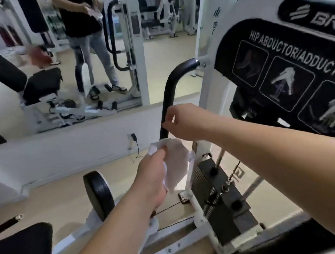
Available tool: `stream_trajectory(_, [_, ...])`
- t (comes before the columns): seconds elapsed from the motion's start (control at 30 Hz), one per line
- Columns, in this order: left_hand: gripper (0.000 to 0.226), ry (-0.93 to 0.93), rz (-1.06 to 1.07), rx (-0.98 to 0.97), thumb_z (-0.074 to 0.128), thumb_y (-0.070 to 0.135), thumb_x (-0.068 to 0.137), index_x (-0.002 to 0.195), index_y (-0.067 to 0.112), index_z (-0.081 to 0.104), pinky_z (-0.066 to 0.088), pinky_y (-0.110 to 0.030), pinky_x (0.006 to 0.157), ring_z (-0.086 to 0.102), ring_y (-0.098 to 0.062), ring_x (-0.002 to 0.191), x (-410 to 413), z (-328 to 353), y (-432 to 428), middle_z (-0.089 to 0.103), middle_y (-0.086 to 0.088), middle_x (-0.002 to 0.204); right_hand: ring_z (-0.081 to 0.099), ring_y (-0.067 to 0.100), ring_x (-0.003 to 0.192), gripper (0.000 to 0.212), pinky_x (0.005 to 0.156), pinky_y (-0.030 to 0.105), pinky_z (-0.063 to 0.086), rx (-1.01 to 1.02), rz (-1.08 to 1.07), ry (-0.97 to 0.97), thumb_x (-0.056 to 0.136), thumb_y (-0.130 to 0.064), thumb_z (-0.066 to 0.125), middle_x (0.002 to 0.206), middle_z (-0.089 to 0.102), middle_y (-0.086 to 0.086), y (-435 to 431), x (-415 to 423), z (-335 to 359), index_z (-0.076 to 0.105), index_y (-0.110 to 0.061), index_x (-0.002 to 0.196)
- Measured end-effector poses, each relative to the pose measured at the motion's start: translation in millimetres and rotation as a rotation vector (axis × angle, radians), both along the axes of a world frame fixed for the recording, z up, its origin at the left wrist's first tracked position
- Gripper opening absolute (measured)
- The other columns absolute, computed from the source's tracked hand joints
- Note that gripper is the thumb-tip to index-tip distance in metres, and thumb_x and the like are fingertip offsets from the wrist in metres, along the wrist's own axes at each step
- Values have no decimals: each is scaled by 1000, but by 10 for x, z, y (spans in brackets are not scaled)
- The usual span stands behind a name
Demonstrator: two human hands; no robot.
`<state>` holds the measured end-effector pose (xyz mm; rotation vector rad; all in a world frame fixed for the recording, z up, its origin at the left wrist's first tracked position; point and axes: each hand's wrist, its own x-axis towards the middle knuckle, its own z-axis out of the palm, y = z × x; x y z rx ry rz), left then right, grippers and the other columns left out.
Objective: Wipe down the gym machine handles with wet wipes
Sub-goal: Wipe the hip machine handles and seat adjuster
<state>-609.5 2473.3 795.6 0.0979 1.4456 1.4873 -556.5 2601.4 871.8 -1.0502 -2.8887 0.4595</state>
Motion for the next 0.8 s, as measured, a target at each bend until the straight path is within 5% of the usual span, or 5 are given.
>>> stream_trajectory(0.4, [30,56,208,116,43,30,110,137,22,55,44,-29,97,57,-19,119,-40,681,1226,59,-2,135,31,38,143,79,119,47,27,552,184,61,88,-24,73,152,37,17,1640,-22,221,31,-9,153])
stream_trajectory(0.5, [43,215,267,74,43,41,106,145,23,46,39,-41,111,50,-25,131,-222,753,1501,52,0,146,37,33,133,71,120,51,21,656,103,-120,84,-38,76,138,48,12,2025,-226,190,41,-10,138])
stream_trajectory(0.67, [27,618,246,8,37,45,108,99,22,47,34,-31,86,46,-10,80,-703,782,1983,45,12,87,63,26,107,52,115,43,-1,702,21,-351,91,-65,56,93,64,0,2460,-470,160,49,-18,113])
stream_trajectory(0.73, [36,840,161,-6,35,49,106,93,17,45,36,-31,75,49,-18,79,-809,790,2166,46,4,82,67,26,103,37,115,26,13,572,42,-298,99,-47,52,78,60,-1,2569,-542,151,52,-15,118])
stream_trajectory(0.8, [45,1057,15,-59,35,52,105,96,10,50,36,-33,69,53,-25,84,-842,717,2371,54,-7,89,64,22,90,25,106,38,25,689,45,-521,94,-48,54,72,58,-7,2598,-655,253,53,-26,105])
